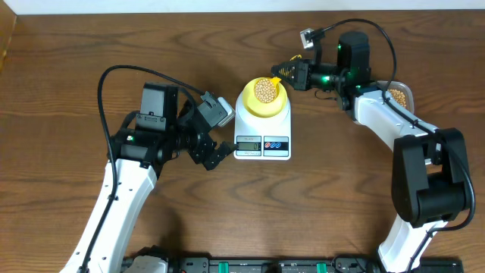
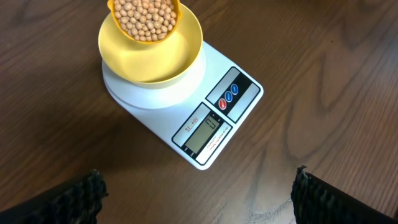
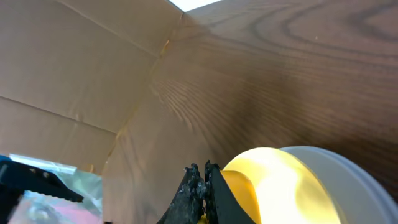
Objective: Scoop item into bowl and weigh 50g on scale
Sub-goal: 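Tip the scoop to pour soybeans into the yellow bowl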
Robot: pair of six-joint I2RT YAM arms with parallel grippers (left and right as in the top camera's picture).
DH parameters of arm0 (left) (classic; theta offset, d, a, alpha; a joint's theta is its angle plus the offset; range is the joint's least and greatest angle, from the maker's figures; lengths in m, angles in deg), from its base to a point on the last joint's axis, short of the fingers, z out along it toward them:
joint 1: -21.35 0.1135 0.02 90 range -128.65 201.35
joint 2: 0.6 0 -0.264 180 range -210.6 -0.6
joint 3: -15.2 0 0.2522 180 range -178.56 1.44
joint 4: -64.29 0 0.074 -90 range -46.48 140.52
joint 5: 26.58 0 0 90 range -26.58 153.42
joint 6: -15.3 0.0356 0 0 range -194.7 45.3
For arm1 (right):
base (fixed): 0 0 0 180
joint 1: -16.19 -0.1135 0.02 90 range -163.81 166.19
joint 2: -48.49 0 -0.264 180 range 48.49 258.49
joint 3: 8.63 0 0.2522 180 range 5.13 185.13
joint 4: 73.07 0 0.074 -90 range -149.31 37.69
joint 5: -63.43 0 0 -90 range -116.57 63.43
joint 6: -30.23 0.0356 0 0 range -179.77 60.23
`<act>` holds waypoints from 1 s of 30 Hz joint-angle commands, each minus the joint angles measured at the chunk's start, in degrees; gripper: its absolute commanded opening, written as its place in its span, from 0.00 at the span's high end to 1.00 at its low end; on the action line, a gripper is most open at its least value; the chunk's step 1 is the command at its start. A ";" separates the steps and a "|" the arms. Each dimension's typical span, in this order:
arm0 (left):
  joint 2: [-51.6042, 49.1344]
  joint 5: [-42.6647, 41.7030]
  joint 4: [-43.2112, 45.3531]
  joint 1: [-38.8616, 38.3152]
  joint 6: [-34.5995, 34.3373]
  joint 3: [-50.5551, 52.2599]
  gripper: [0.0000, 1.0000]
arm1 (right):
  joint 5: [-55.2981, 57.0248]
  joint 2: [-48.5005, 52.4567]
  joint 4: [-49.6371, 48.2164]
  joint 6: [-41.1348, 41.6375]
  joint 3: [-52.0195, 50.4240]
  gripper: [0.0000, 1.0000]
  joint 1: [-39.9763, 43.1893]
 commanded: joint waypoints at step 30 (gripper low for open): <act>-0.35 -0.90 -0.22 0.24 0.81 0.44 0.02 | -0.44 1.05 0.11 -37.05 -0.37 0.99 -1.79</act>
